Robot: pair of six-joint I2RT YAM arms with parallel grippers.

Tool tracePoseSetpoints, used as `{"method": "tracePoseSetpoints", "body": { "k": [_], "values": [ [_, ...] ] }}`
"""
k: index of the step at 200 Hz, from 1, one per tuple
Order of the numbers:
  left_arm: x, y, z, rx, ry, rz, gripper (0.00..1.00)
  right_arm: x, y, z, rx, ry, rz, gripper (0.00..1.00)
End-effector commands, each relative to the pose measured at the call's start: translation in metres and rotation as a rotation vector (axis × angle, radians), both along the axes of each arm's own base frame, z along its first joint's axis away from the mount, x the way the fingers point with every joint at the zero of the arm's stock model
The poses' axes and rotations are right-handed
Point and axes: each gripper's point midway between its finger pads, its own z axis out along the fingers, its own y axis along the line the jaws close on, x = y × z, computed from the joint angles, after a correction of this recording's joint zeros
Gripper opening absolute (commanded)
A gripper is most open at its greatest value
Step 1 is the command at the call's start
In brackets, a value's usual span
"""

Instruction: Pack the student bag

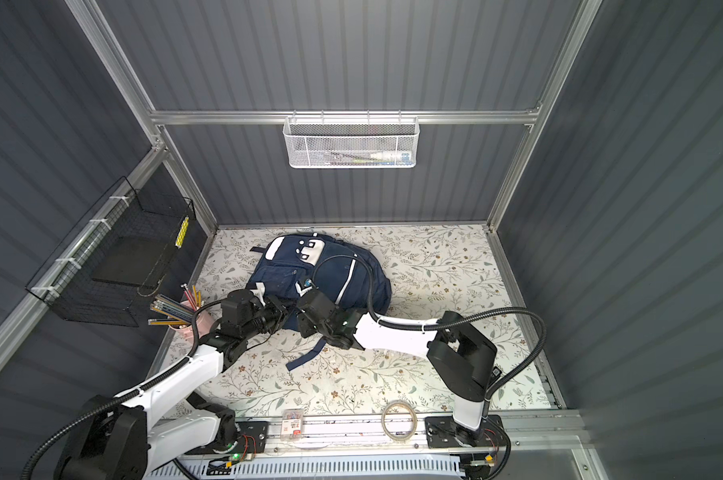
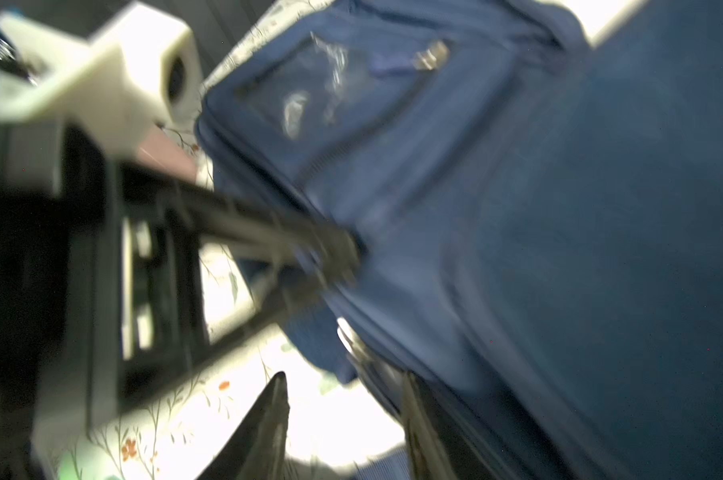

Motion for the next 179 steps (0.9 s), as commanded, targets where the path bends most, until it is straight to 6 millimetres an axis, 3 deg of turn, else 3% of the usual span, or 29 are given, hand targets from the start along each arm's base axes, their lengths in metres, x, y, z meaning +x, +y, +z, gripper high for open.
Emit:
{"method": "tracePoseSetpoints", "body": {
  "k": [1, 33, 64, 85, 106, 131, 151, 179],
  "values": [
    [-0.010, -0.021, 0.021, -0.075, -0.029, -0.056, 0.16, 0.030, -0.001, 0.003, -0.051, -0.095, -0.093, 0.48],
    [-0.013, -0.018, 0.017, -0.059, -0.023, -0.046, 0.15, 0.043, -0.015, -0.011, -0.156, -0.114, -0.178, 0.41],
    [-0.012, -0.018, 0.018, -0.055, -0.023, -0.046, 0.15, 0.038, -0.035, -0.021, -0.080, -0.048, -0.202, 0.44],
    [-0.011, -0.020, 0.016, -0.065, -0.020, -0.049, 0.14, 0.037, -0.026, -0.027, -0.045, -0.029, -0.143, 0.44],
    [-0.012, -0.019, 0.016, -0.064, -0.019, -0.048, 0.13, 0.041, -0.011, -0.022, -0.035, -0.050, -0.091, 0.35],
    [-0.013, -0.017, 0.012, -0.047, -0.009, -0.044, 0.08, 0.046, -0.003, -0.026, -0.024, -0.013, -0.082, 0.12],
    [-0.014, -0.012, 0.008, -0.017, -0.003, -0.026, 0.03, 0.042, -0.016, -0.028, -0.025, 0.002, -0.110, 0.00],
    [-0.014, 0.001, -0.005, 0.084, 0.007, 0.007, 0.00, 0.030, -0.047, -0.034, -0.042, 0.022, -0.143, 0.00]
  ]
}}
